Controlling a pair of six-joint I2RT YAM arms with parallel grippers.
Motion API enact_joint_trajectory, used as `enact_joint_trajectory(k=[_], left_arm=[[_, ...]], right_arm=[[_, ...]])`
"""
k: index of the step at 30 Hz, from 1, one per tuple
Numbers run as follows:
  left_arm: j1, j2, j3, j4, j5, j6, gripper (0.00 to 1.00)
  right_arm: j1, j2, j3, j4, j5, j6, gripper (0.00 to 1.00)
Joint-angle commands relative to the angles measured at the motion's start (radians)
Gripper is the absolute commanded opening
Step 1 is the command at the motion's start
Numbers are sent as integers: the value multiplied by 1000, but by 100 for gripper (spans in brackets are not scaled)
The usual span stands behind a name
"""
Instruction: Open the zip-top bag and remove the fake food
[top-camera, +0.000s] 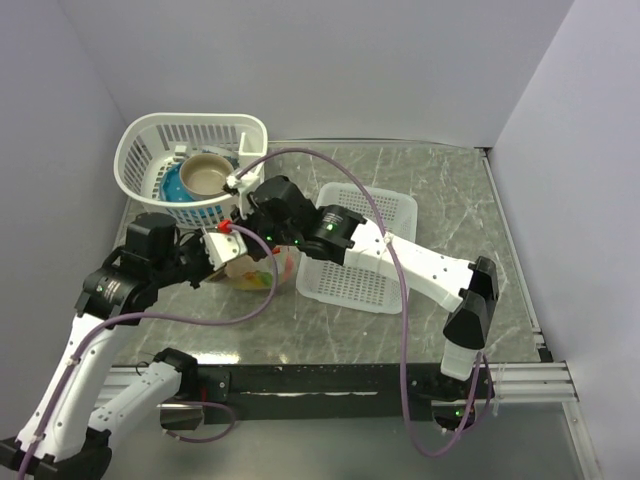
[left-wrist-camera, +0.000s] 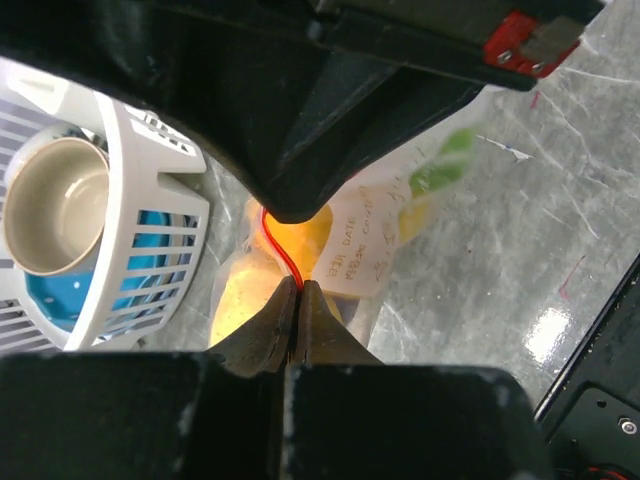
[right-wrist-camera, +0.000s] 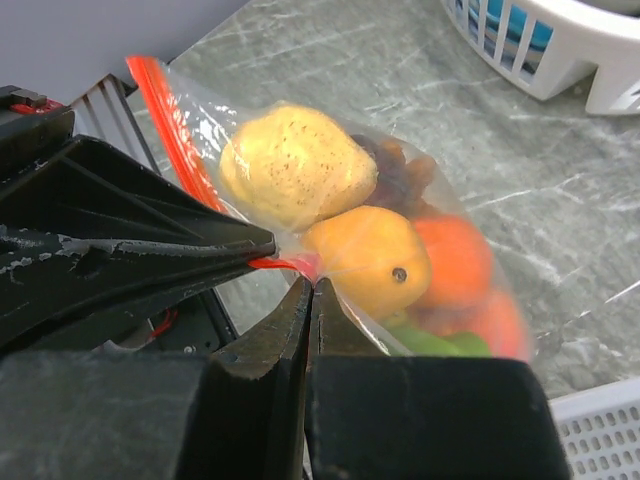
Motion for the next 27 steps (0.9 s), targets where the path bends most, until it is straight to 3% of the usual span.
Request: enact_joint_trajectory(k=[1, 2, 3, 4, 6, 7, 10, 11, 13, 14, 16, 27], left_arm=[[11, 14, -8, -18, 7, 8, 1], [12, 3, -10, -2, 7, 5, 1], [14, -3, -11, 4, 4, -1, 1], [17, -9, -23, 15, -9, -2, 1], [18, -26, -36, 21, -20, -4, 1], [20, -30, -48, 16, -25, -4, 1], [24, -46, -62, -4, -26, -2, 1], [26, -50, -63, -8, -19, -4, 1], [26, -54, -63, -21, -19, -7, 1], [26, -55, -62, -21, -25, -11, 1], [27, -52, -50, -33, -29, -7, 1], [27, 17, 53, -100, -19, 5, 1]], right_arm=[[-13, -30, 17, 142, -46, 31, 6], [-16, -33, 1, 154, -28, 32, 14], [-16, -53, -15, 163, -12, 28, 28], [-22, -69, -36, 174, 3, 20, 64], [-30, -143, -136, 238, 53, 9, 93], [-35, -177, -183, 274, 78, -3, 100], [-35, -354, -437, 485, 207, -34, 100], [-36, -406, -619, 665, 230, -44, 100], [-35, -561, -919, 880, 242, -79, 100], [-39, -604, -1003, 1073, 241, -86, 100], [-52, -676, -1143, 1176, 204, -60, 100], [-142, -501, -1227, 1504, -63, -3, 95]])
